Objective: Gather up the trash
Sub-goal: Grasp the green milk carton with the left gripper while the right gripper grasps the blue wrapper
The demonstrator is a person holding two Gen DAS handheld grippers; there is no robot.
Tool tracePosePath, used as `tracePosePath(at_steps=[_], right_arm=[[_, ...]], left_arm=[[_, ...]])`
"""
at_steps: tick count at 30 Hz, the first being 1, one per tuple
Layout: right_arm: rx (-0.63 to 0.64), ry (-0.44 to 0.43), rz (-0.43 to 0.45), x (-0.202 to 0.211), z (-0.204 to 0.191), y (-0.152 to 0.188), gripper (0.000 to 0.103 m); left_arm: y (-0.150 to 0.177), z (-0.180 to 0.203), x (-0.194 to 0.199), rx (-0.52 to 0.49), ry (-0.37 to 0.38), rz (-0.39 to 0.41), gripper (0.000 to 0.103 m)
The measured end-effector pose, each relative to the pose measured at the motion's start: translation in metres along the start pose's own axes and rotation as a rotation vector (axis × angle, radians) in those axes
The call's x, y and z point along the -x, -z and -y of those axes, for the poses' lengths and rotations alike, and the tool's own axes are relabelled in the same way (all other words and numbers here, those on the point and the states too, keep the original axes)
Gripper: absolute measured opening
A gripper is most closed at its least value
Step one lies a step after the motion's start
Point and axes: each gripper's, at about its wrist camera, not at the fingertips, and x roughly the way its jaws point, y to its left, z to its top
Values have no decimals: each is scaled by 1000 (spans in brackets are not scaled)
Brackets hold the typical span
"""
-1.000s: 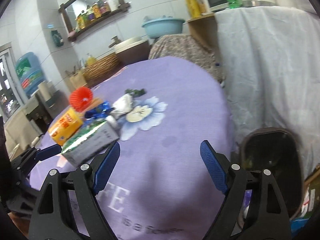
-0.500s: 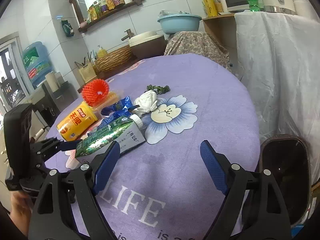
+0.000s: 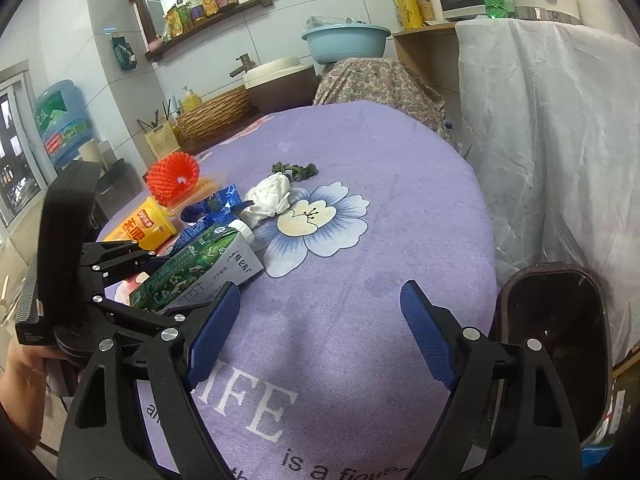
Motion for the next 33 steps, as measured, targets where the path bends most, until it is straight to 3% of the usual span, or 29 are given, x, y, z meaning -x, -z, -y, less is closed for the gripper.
tracePosePath(at_steps=[3,10,18,24,31,33], right_arm=[[4,7,3,1,1,0,82],[11,11,2,1,0,-2,82],[29,-20,-11,-5,-8,-9,82],[48,-109,-54,-22,-34,-19,82],[117,-219,-156,-66,-92,-33,82],[137,-217,-192,-79,-107,-35,82]], left_arm=[[-3,-3,-3,23,25,-2,50],[2,-4,-1,61,39,13,50],[31,-21,38,176,53,118,50],[65,-31,71,223,-34,173,50],[87,-53,80,311,-73,178,50],[92,-58,82,328,-94,182,50]])
